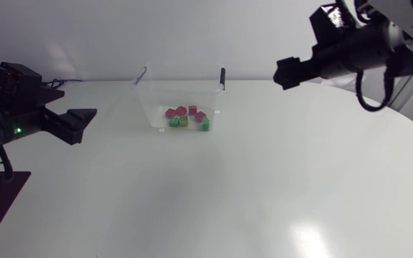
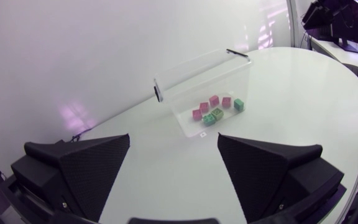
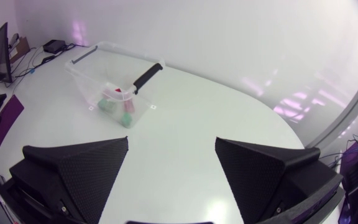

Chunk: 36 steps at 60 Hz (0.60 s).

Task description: Place the duplo bricks in the container

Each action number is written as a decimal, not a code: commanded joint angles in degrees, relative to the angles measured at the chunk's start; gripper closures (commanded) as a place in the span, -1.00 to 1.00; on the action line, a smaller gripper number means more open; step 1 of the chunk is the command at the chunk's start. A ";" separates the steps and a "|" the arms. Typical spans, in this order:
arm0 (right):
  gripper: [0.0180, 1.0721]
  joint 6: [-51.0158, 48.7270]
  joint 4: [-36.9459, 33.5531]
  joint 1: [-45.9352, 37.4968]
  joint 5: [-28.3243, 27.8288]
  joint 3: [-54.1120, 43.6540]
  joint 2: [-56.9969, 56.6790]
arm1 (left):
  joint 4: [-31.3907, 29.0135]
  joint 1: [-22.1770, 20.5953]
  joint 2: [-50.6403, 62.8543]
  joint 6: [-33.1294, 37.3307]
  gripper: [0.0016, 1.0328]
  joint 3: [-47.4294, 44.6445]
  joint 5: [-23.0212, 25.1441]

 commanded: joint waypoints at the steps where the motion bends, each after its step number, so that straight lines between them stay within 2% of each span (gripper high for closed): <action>1: -0.93 0.04 2.60 -1.47 1.75 -6.90 -6.92 | -0.61 1.28 -2.83 -1.79 -0.92 -2.59 -0.53; 11: -0.93 -2.07 5.41 -4.28 4.39 -16.30 -16.94 | -0.43 4.09 -8.98 -3.90 -0.92 -5.14 -1.23; 21: -0.93 -3.39 6.64 -8.41 4.39 -22.98 -24.32 | 3.88 2.95 -14.25 -5.66 -0.92 -9.18 -9.93; 36: -0.93 -6.90 7.70 -10.87 5.00 -31.07 -35.05 | 4.31 4.88 -21.72 -4.34 -0.92 -13.75 -10.02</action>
